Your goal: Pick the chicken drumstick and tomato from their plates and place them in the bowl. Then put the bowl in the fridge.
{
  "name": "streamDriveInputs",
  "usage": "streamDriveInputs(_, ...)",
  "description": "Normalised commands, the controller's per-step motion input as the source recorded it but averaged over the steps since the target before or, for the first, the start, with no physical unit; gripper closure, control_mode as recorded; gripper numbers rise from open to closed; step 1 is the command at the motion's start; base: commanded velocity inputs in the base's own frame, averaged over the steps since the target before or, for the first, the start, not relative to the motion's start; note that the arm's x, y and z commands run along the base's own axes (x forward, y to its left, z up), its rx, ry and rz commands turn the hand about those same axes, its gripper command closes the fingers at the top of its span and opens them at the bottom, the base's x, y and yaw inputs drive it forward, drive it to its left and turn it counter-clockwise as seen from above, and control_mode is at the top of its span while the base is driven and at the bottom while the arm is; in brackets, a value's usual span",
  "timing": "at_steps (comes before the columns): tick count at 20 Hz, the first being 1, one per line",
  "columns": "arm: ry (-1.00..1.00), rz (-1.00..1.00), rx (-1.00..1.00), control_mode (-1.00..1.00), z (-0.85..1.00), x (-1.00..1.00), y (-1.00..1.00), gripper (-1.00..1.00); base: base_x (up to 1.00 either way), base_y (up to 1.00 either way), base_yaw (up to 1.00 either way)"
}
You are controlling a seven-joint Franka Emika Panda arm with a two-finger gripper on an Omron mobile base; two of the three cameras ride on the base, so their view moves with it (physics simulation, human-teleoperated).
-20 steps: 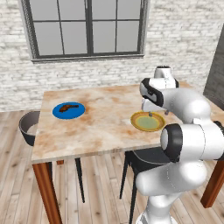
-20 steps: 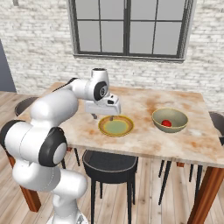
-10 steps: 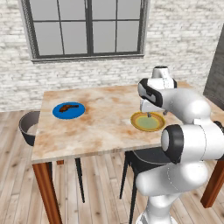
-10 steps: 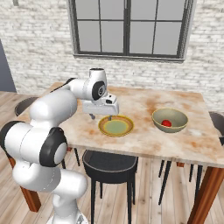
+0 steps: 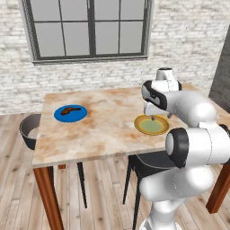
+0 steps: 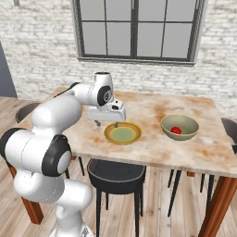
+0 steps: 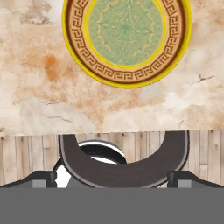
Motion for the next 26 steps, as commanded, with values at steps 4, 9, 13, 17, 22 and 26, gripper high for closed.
streamDriveInputs(4,0.0,0.0,0.0,1.0,0.0,0.0,0.0,-1.0,0.0,0.0,0.0)
streamDriveInputs(9,0.0,0.0,0.0,1.0,0.0,0.0,0.0,-1.0,0.0,0.0,0.0)
streamDriveInputs(13,0.0,0.0,0.0,1.0,0.0,0.0,0.0,-1.0,-0.31,0.04,0.01)
streamDriveInputs(17,0.0,0.0,0.0,1.0,0.0,0.0,0.0,-1.0,-0.55,0.45,0.0)
streamDriveInputs(22,0.0,0.0,0.0,1.0,0.0,0.0,0.0,-1.0,-0.36,0.78,-0.05)
streamDriveInputs(26,0.0,0.0,0.0,1.0,0.0,0.0,0.0,-1.0,-0.21,0.82,-0.09)
